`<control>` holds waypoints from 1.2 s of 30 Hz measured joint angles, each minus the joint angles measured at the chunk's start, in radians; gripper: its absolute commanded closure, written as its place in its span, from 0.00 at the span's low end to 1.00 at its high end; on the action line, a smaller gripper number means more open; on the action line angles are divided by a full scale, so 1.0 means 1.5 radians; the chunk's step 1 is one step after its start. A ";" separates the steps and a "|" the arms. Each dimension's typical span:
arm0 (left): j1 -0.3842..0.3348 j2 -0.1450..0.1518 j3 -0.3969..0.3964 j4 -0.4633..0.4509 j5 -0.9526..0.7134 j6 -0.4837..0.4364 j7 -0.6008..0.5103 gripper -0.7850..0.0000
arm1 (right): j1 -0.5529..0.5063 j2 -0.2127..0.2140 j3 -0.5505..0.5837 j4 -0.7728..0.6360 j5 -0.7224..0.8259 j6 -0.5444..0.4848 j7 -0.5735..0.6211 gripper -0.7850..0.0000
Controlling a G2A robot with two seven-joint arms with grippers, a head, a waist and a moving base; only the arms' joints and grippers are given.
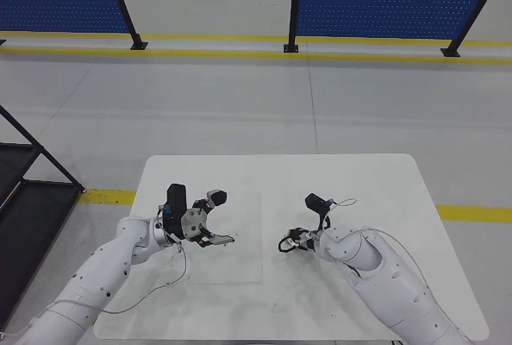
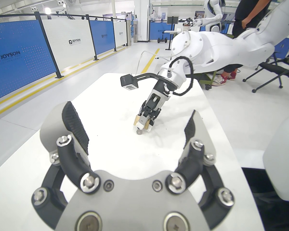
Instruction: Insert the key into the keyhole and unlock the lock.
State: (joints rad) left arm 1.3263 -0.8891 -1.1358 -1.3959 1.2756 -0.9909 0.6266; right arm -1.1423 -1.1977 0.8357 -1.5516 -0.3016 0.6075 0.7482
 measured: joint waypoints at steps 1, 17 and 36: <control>0.000 0.000 0.000 0.000 0.000 0.000 0.000 0.00 | 0.002 -0.001 -0.003 0.001 -0.004 0.007 0.000 1.00; 0.000 0.000 0.000 0.000 0.000 0.000 0.000 0.00 | 0.006 -0.005 -0.007 0.004 -0.021 0.017 -0.001 0.00; 0.000 0.000 0.000 0.000 0.000 0.000 0.000 0.00 | -0.143 0.010 0.081 -0.172 -0.094 -0.024 -0.266 0.00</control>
State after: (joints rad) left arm 1.3263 -0.8891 -1.1358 -1.3959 1.2756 -0.9909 0.6266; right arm -1.3561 -1.1826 0.9566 -1.8093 -0.4419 0.5715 0.3491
